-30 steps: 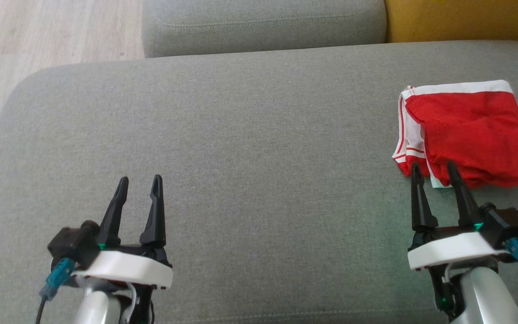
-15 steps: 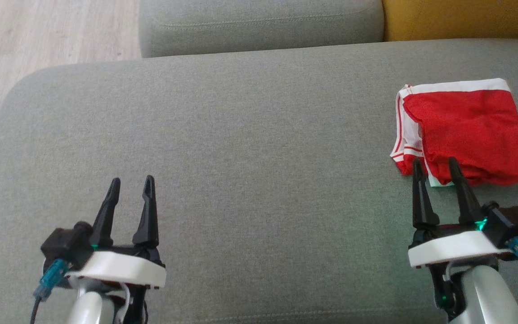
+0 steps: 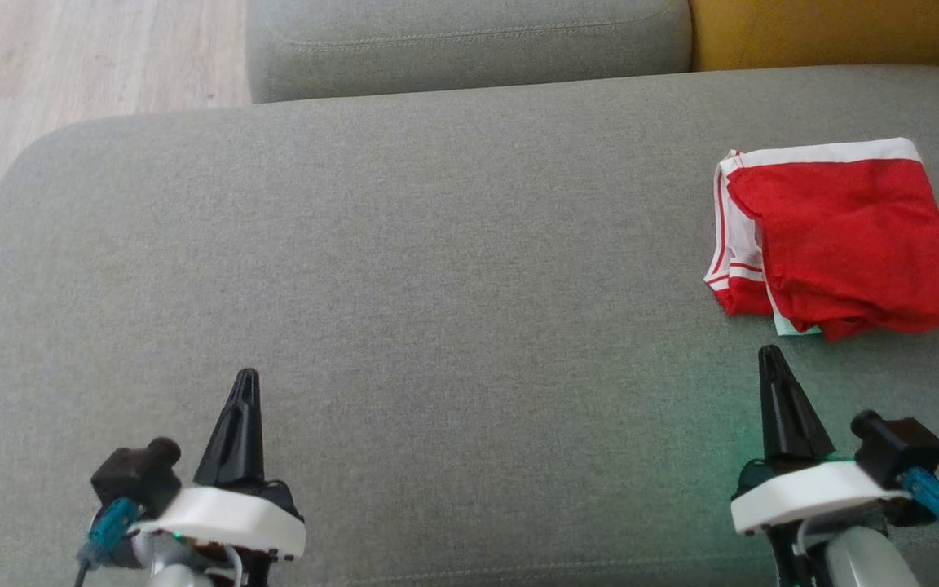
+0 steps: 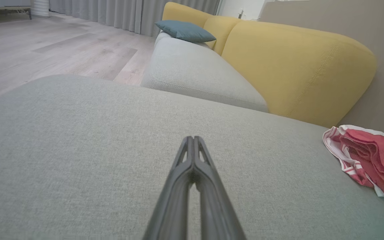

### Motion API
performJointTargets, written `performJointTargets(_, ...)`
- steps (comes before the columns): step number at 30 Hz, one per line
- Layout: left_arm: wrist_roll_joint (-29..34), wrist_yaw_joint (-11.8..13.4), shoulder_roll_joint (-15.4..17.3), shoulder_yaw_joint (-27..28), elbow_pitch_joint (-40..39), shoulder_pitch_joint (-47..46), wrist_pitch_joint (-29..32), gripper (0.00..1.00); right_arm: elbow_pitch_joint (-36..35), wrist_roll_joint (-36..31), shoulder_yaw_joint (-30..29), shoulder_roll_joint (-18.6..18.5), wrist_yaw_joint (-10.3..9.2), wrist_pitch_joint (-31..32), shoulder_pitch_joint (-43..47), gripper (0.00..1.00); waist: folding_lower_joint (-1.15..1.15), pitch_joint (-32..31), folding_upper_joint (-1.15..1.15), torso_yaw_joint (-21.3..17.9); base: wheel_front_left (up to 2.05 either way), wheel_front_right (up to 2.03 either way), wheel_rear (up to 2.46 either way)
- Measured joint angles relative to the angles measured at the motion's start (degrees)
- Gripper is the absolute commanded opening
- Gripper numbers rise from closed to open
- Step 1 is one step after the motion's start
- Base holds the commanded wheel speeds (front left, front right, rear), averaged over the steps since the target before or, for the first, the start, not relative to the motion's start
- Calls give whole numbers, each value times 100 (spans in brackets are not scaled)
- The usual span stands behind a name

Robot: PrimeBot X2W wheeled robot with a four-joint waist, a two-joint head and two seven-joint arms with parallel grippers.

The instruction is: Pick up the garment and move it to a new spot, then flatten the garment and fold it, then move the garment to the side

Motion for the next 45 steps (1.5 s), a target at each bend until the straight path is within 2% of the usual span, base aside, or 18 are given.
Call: performJointTargets(45,-2797,-109,7,376,142,-90,758,0,-113,3006,-274,-4,0,677,-37,0,0,-84,0,31,0,0,0)
